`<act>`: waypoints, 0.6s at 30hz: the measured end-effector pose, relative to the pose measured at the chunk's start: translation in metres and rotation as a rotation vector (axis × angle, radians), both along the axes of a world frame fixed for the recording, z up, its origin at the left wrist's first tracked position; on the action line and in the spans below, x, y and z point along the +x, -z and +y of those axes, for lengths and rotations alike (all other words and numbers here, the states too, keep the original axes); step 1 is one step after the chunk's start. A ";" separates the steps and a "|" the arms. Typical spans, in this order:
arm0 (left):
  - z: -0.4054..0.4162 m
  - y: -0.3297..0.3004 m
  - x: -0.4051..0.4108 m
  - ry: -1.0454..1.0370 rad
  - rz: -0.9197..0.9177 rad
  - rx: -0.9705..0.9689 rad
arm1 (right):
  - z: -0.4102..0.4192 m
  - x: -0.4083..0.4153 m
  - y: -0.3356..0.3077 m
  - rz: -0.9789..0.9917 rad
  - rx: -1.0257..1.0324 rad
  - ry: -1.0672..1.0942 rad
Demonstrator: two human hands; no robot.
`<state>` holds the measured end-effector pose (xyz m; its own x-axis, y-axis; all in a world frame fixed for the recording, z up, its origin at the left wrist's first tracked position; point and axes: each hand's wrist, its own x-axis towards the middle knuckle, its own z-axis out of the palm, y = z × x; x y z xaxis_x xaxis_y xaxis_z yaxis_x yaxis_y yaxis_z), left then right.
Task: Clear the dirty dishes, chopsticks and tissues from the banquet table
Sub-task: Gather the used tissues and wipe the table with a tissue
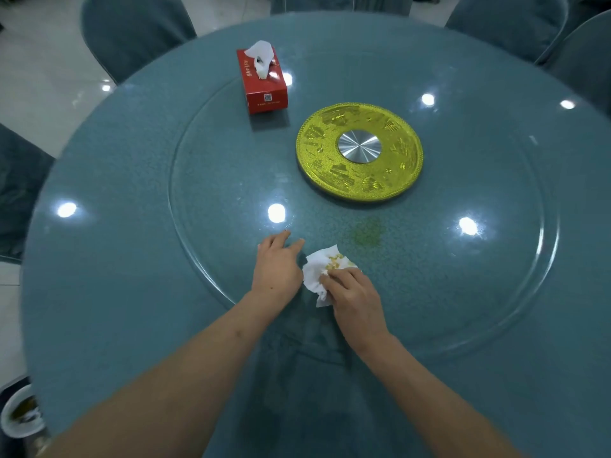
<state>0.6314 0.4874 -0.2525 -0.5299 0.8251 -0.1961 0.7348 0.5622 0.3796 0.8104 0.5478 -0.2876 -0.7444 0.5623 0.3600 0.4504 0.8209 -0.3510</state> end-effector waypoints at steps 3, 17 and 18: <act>0.002 0.001 -0.002 0.017 0.035 -0.026 | 0.021 -0.010 0.000 -0.010 -0.015 0.032; -0.002 -0.004 -0.005 0.014 -0.037 -0.041 | 0.177 -0.032 -0.018 -0.170 -0.028 0.137; -0.002 -0.004 -0.006 0.014 -0.034 -0.043 | 0.180 -0.032 -0.013 -0.167 -0.029 0.106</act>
